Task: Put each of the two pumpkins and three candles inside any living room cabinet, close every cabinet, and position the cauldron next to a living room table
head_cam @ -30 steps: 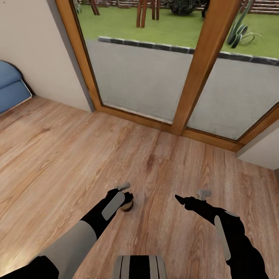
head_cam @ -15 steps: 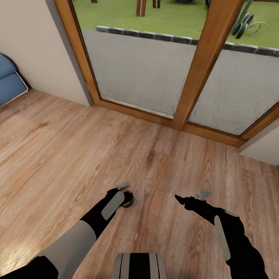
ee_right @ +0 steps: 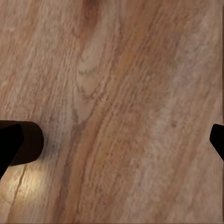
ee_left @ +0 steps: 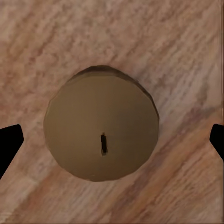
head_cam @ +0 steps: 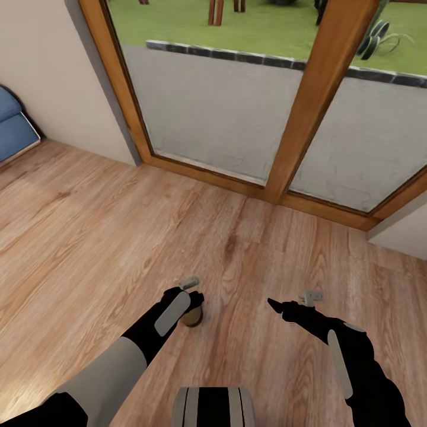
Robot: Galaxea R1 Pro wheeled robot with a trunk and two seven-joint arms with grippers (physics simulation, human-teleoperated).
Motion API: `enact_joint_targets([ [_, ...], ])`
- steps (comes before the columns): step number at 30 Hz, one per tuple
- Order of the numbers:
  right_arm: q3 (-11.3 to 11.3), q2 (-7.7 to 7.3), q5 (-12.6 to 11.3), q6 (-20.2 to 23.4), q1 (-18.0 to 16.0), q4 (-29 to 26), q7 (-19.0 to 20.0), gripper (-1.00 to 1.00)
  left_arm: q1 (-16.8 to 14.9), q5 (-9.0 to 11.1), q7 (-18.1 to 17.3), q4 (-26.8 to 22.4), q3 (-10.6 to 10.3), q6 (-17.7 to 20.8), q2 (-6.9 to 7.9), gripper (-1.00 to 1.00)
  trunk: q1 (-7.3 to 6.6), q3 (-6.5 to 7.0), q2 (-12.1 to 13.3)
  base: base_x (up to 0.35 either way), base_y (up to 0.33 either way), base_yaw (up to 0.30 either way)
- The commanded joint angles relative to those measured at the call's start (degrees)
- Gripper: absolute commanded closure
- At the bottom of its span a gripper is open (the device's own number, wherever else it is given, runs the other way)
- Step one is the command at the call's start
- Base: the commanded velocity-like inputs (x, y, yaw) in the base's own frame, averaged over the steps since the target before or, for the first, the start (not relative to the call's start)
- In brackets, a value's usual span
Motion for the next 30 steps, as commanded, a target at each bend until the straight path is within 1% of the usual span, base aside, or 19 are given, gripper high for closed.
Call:
enact_joint_targets([
  [1,0.0,0.0,0.0,0.0,0.0,0.0,0.0,-1.0,0.0,0.0,-0.02,0.02,0.03,-0.03,0.02,-1.0,0.0,0.0,0.0,0.098,-0.021,0.0],
  [12,0.03,0.04,0.0,0.0,0.0,0.03,0.0,-1.0,0.03,0.0,-0.01,0.03,-0.02,-0.06,0.04,-1.0,0.0,0.0,0.0,0.012,-0.003,0.0],
  [19,0.06,0.02,0.05,0.0,0.0,0.05,-0.04,-1.0,0.03,0.01,-0.01,0.03,-0.02,-0.03,0.04,-1.0,0.18,-1.55,-0.09,0.0,0.0,0.0],
  [21,0.71,0.05,0.15,-0.02,-0.42,0.42,-0.12,-1.0,0.12,-0.66,0.53,-0.62,-0.08,0.44,0.7,-1.0,0.18,-1.54,-0.1,0.0,0.0,0.0],
  [23,1.36,0.05,0.13,-0.01,-0.46,0.43,-0.09,-1.0,0.12,-0.56,0.4,-1.26,-0.11,0.42,1.34,-1.0,0.18,-1.54,-0.1,0.0,0.0,0.0],
  [26,1.06,0.04,0.05,-0.01,-0.55,0.5,-0.04,-1.0,0.12,-0.13,0.16,-0.71,-0.22,0.39,1.35,-1.0,0.18,-1.54,-0.1,0.0,0.0,0.0],
  [30,2.25,0.01,0.08,-0.07,-0.6,0.82,-0.13,-1.0,0.12,0.06,1.25,-0.9,-0.44,0.29,1.61,-1.0,0.18,-1.54,-0.1,0.0,0.0,0.0],
])
